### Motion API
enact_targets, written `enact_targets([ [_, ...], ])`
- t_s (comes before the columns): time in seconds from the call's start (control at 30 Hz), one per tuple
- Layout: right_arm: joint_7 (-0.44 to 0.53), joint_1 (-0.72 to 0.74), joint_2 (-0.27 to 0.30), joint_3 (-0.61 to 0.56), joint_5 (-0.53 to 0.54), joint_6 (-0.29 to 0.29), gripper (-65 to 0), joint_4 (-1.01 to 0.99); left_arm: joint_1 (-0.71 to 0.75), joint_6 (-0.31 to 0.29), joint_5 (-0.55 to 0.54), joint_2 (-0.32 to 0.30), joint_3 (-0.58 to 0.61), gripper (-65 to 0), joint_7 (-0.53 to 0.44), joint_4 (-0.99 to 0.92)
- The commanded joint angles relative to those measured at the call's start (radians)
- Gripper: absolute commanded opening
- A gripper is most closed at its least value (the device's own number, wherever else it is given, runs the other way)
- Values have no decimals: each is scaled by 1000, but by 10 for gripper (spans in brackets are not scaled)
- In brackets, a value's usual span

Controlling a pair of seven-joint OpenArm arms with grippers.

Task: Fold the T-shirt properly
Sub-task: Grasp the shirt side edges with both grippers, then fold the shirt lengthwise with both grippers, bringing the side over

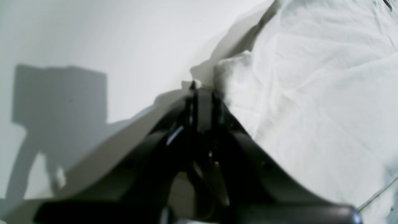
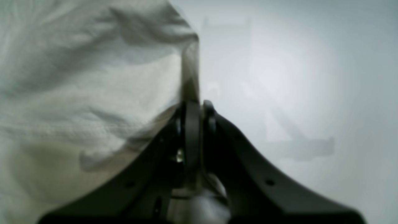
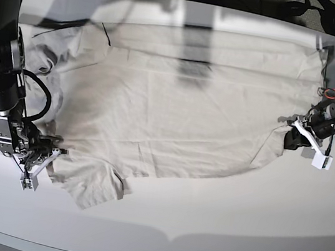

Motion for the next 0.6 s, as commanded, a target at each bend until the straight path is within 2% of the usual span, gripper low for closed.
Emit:
enact_targets([
  [0.0,29,27,18,1,-6,-9,-650,3,-11,-7,-3,-17,-4,-650,2,13],
  [0.07,82,35,28,1,-6,-9,-650,5,-11,-7,-3,-17,-5,-650,-3,13],
  [0.13,90,52,34,1,-11,-8,-650,7,-12,-7,-3,-17,-5,-650,-25,13],
  [0.27,69,95,47,1,-94,17,-650,24,-20,-7,-2,-17,-5,-650,-90,13],
  [0.37,33,118,68,1,-97,56,-650,54,-46,-7,2,-17,-5,-650,-108,17],
  [0.47,5,122,90,1,-92,92,-650,108,-86,63,44,-17,-5,-650,-107,31],
  [0.57,-20,122,111,1,-69,110,-650,158,-124,70,50,-16,-5,-650,-98,53],
])
